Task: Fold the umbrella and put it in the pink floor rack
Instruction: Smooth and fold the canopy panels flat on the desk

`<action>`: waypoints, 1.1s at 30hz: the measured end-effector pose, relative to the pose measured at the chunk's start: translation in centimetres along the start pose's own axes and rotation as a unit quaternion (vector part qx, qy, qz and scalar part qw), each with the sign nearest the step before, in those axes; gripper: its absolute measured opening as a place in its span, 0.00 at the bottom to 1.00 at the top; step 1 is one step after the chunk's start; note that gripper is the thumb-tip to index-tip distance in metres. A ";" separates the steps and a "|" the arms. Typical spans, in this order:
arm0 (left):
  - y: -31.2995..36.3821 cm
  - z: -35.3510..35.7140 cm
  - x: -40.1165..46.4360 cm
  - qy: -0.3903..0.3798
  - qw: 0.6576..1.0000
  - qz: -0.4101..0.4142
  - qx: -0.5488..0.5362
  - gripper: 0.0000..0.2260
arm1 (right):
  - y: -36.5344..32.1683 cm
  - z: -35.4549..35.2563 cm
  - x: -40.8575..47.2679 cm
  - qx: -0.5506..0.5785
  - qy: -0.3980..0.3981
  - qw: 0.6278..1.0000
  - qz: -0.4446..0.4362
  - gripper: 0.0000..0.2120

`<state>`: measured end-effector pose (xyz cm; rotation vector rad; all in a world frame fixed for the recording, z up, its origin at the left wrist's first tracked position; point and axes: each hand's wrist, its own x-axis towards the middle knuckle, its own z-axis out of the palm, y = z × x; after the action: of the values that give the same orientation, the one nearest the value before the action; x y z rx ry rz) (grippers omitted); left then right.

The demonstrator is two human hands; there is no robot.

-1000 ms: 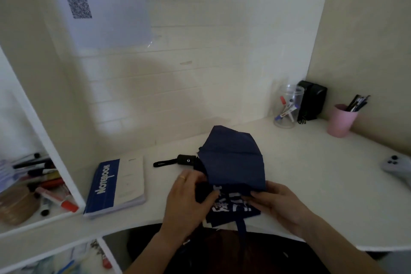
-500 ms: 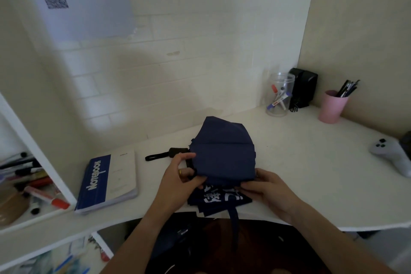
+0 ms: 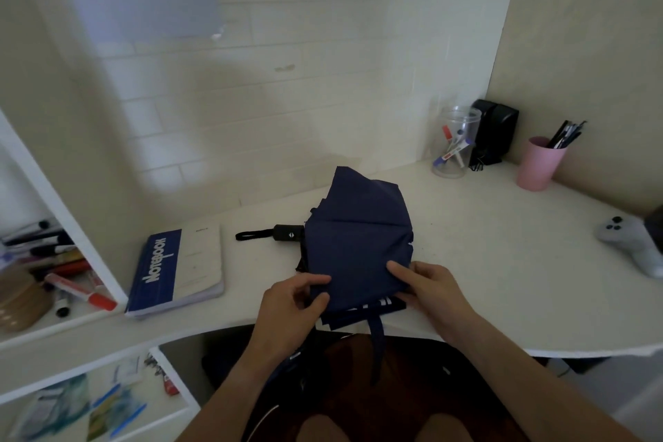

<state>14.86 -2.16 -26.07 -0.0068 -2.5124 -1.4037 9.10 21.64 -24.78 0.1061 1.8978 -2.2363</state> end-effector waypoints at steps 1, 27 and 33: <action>0.1 0.0 -0.2 0.000 1.000 0.007 0.021 0.12 | 0.1 0.1 -0.1 -0.013 0.012 1.000 -0.011 0.16; -1.0 0.9 0.2 -0.006 0.937 0.160 0.311 0.20 | -0.4 1.6 -2.5 -0.581 0.065 0.690 -0.427 0.19; -1.0 0.1 0.2 -0.017 0.922 0.165 0.349 0.21 | 0.7 1.7 0.6 -0.709 -0.131 0.630 -0.290 0.28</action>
<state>14.53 -2.60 -26.90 -0.3019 -2.7265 -0.3451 8.78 19.76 -25.28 -1.0882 3.0370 -0.1806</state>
